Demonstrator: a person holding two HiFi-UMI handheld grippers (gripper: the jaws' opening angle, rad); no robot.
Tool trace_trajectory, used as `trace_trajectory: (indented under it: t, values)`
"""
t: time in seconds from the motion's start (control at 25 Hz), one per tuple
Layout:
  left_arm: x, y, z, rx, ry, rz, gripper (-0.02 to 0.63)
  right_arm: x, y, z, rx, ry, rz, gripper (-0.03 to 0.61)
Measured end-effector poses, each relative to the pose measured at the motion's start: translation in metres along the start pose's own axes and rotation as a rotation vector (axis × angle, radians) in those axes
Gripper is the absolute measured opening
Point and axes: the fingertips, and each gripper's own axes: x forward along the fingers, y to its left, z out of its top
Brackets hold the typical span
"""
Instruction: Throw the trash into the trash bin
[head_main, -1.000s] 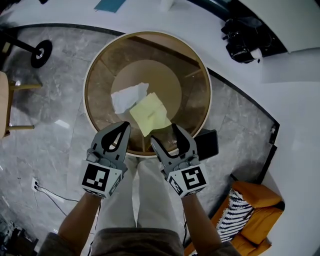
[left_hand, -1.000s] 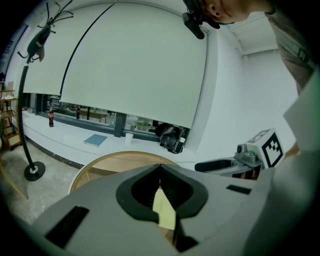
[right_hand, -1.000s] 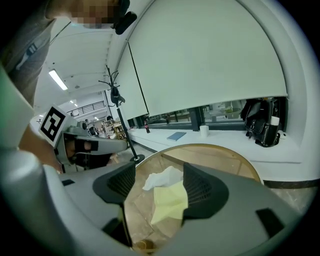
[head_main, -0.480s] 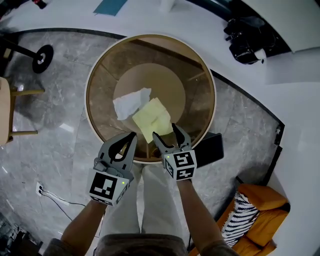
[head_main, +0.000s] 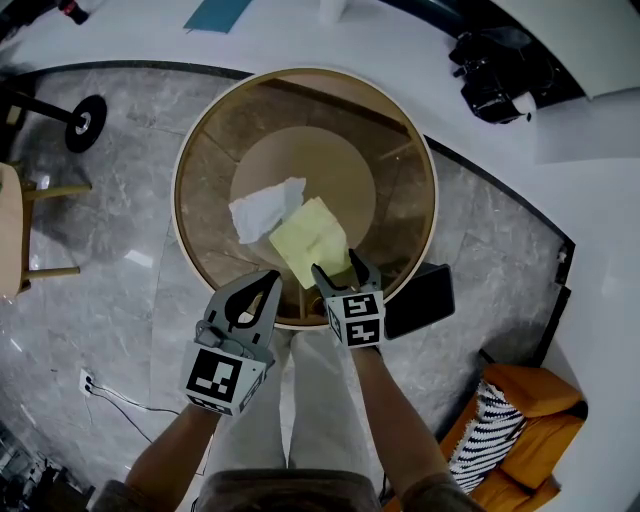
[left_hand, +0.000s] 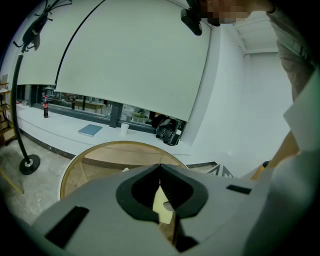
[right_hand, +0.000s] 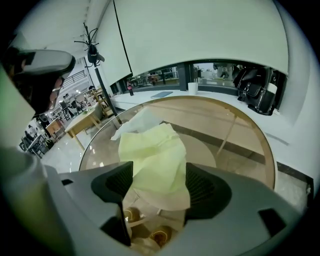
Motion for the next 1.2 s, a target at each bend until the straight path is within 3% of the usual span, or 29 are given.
trace_trajectory:
  t: [0.24, 0.4, 0.52, 0.6, 0.92, 1.2]
  values:
    - [0.002, 0.001, -0.004, -0.003, 0.013, -0.012, 0.020, 0.002, 0.001, -0.003, -0.006, 0.019, -0.009, 0.314]
    - [0.003, 0.000, -0.005, 0.003, 0.022, -0.023, 0.020, -0.001, 0.000, -0.004, -0.005, 0.025, -0.032, 0.202]
    - [0.005, 0.000, -0.005, 0.006, 0.024, -0.027, 0.020, -0.003, -0.003, -0.002, 0.002, 0.017, -0.040, 0.079]
    - [0.005, 0.000, -0.005, 0.007, 0.026, -0.028, 0.020, -0.006, -0.005, 0.000, 0.010, 0.012, -0.045, 0.045]
    - [0.011, -0.006, -0.001, 0.011, 0.031, -0.046, 0.020, -0.015, -0.010, 0.011, 0.029, -0.019, -0.062, 0.035]
    - [0.028, -0.029, 0.008, 0.014, 0.036, -0.111, 0.020, -0.046, -0.033, 0.024, 0.072, -0.096, -0.117, 0.035]
